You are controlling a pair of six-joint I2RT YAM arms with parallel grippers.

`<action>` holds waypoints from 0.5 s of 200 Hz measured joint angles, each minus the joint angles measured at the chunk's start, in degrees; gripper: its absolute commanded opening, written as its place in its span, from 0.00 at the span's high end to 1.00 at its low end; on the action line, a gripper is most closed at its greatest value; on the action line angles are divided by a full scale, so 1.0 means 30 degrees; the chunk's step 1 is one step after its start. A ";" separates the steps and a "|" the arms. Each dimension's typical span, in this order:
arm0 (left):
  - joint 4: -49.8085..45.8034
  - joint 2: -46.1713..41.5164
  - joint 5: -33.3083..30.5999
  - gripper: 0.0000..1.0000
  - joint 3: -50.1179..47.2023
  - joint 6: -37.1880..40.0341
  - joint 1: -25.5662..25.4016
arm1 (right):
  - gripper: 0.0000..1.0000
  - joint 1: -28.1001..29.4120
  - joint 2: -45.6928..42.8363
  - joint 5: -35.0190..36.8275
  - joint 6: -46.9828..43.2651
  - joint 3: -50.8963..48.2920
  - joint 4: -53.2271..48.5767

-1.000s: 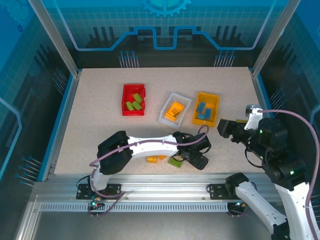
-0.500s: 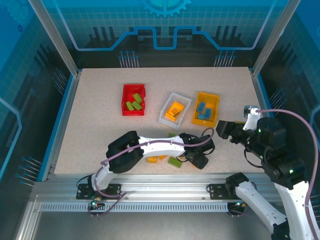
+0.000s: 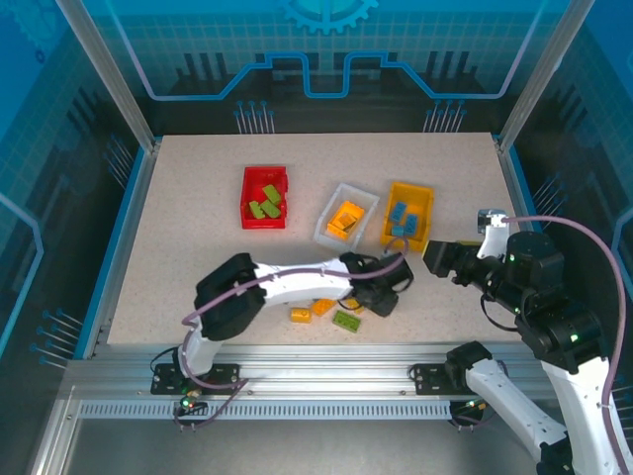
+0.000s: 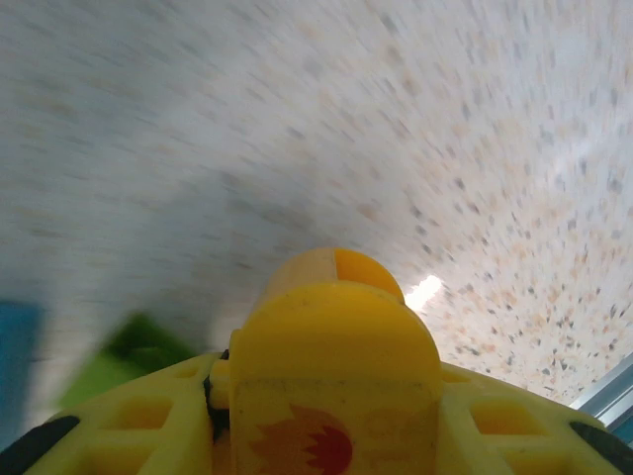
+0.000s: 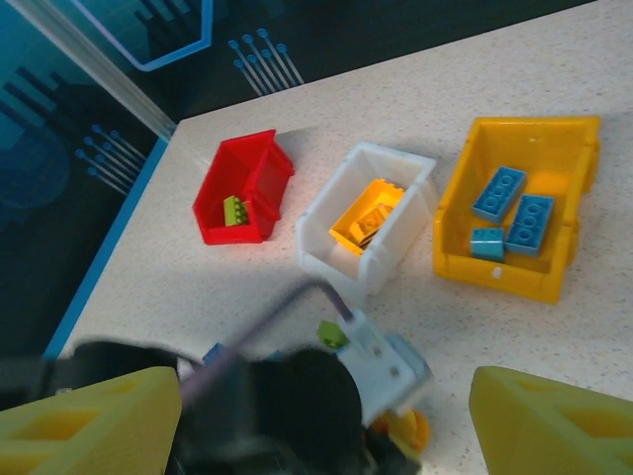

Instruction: Sort the legos into containers by color

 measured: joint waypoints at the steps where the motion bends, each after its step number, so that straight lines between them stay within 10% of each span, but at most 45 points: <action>1: -0.0015 -0.0073 0.0000 0.66 0.0000 -0.0007 0.0066 | 0.22 0.0000 0.0007 -0.0029 0.0000 -0.0007 0.0036; 100: -0.0240 0.0816 0.0532 0.66 0.5005 0.0852 0.7883 | 0.23 0.0000 0.5479 -0.5763 -0.0393 -0.1843 0.4357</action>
